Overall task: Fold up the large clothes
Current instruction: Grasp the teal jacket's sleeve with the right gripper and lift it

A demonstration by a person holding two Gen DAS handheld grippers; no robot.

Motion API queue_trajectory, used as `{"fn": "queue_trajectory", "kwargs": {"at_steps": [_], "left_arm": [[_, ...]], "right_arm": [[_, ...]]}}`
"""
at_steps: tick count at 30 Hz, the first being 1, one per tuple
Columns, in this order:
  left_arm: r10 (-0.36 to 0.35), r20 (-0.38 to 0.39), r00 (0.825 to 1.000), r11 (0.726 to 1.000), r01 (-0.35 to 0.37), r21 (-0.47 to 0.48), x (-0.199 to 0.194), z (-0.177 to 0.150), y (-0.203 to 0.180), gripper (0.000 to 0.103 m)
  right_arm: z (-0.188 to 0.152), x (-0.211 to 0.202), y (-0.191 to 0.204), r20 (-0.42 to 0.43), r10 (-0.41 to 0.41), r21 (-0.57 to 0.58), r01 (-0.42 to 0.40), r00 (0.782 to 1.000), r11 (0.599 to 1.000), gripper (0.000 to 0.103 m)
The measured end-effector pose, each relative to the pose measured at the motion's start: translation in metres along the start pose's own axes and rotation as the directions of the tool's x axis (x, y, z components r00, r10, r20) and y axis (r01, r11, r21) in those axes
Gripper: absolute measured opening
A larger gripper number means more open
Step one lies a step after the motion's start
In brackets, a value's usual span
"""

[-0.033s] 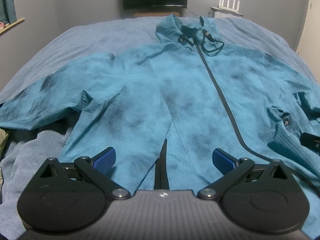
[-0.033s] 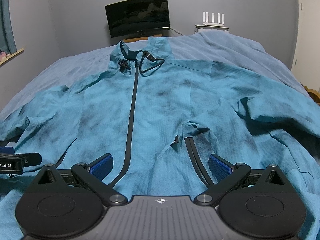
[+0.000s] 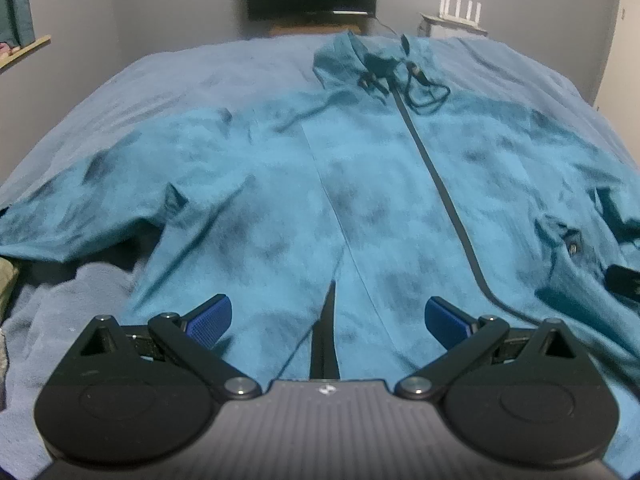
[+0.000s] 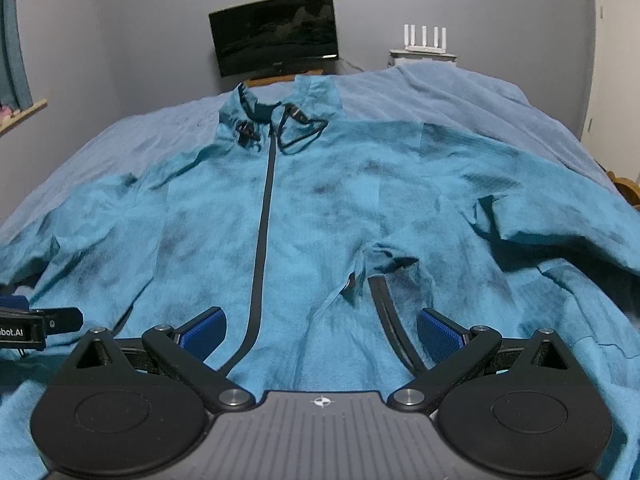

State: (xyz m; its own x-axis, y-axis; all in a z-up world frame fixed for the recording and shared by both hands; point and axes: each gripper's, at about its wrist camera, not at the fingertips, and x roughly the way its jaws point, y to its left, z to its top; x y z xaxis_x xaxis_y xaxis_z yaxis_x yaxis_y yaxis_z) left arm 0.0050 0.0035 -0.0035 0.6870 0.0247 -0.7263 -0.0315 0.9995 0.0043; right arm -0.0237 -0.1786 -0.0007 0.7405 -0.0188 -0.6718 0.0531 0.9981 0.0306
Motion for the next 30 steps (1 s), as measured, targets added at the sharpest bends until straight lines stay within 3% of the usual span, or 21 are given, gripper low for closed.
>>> {"fn": "queue_trajectory", "kwargs": {"at_steps": [3, 6, 10, 15, 18, 21, 23, 25, 30], "left_arm": [[0.004, 0.042, 0.999, 1.000, -0.004, -0.011, -0.011, 0.018, 0.003, 0.103], [-0.012, 0.061, 0.998, 1.000, 0.013, -0.017, -0.019, 0.050, 0.008, 0.103], [-0.030, 0.075, 0.997, 0.999, 0.033, -0.042, -0.018, 0.087, 0.013, 0.103], [-0.030, 0.079, 0.996, 0.998, 0.034, -0.053, 0.006, 0.087, 0.011, 0.103], [-0.029, 0.062, 0.998, 1.000, 0.030, -0.003, 0.029, 0.065, 0.006, 0.103], [-0.024, 0.016, 1.000, 0.997, 0.023, 0.073, 0.050, 0.051, -0.002, 0.103], [-0.031, -0.003, 1.000, 0.994, 0.031, 0.102, 0.058, 0.047, -0.007, 0.103], [-0.044, 0.000, 0.999, 0.993, 0.043, 0.109, 0.061, 0.045, -0.010, 0.103], [-0.064, -0.030, 0.998, 0.992, 0.066, 0.105, 0.072, 0.042, -0.010, 0.103]], "right_arm": [[0.016, -0.021, -0.010, 0.057, 0.026, 0.038, -0.029, 0.998, 0.999, 0.103], [0.035, -0.054, -0.027, 0.169, 0.034, 0.054, -0.044, 0.985, 0.998, 0.103], [0.063, -0.092, -0.066, 0.311, -0.064, 0.113, 0.030, 0.948, 0.993, 0.103], [0.081, -0.089, -0.131, 0.298, -0.226, 0.178, 0.178, 0.928, 0.968, 0.103], [0.076, -0.078, -0.173, 0.247, -0.270, 0.189, 0.227, 0.931, 0.955, 0.103], [0.063, -0.056, -0.224, 0.161, -0.288, 0.288, 0.234, 0.944, 0.929, 0.103], [0.049, -0.036, -0.257, 0.095, -0.305, 0.366, 0.251, 0.948, 0.896, 0.103], [0.032, -0.021, -0.289, 0.029, -0.338, 0.470, 0.286, 0.941, 0.835, 0.102], [-0.017, -0.002, -0.344, -0.009, -0.311, 0.758, 0.209, 0.950, 0.618, 0.088]]}}
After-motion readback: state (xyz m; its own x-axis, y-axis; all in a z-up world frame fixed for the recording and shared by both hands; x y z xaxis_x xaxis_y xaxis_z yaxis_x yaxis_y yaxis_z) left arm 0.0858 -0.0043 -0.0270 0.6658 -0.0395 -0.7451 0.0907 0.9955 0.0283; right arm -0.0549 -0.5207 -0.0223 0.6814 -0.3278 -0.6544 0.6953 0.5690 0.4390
